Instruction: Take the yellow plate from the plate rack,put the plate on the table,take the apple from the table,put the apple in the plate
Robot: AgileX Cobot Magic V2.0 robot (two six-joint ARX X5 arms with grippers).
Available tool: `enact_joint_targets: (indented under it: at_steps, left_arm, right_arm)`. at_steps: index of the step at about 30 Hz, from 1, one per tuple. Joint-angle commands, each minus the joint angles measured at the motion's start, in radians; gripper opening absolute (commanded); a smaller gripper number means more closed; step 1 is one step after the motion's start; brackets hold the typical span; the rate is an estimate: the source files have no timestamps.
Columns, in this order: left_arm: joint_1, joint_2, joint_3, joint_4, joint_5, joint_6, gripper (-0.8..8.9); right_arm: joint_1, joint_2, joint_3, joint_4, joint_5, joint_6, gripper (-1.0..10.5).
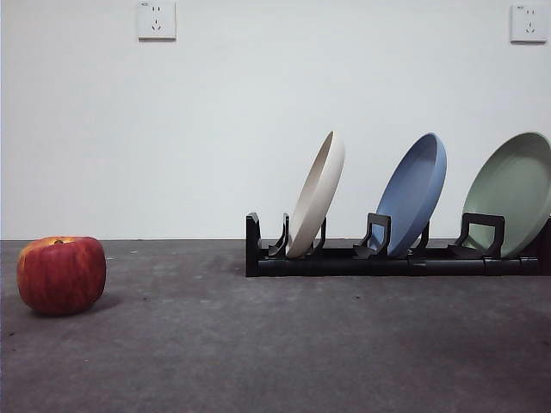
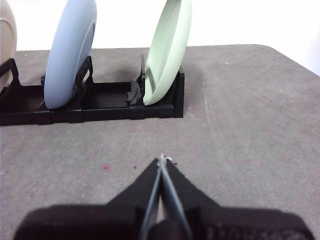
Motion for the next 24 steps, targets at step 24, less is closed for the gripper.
enact_joint_targets:
  at_steps: [24]
  left_arm:
    - [0.001, 0.256, 0.406, -0.023, 0.065, -0.091, -0.05]
  right_arm:
    - [-0.001, 0.256, 0.545, -0.24, -0.012, 0.24, -0.1]
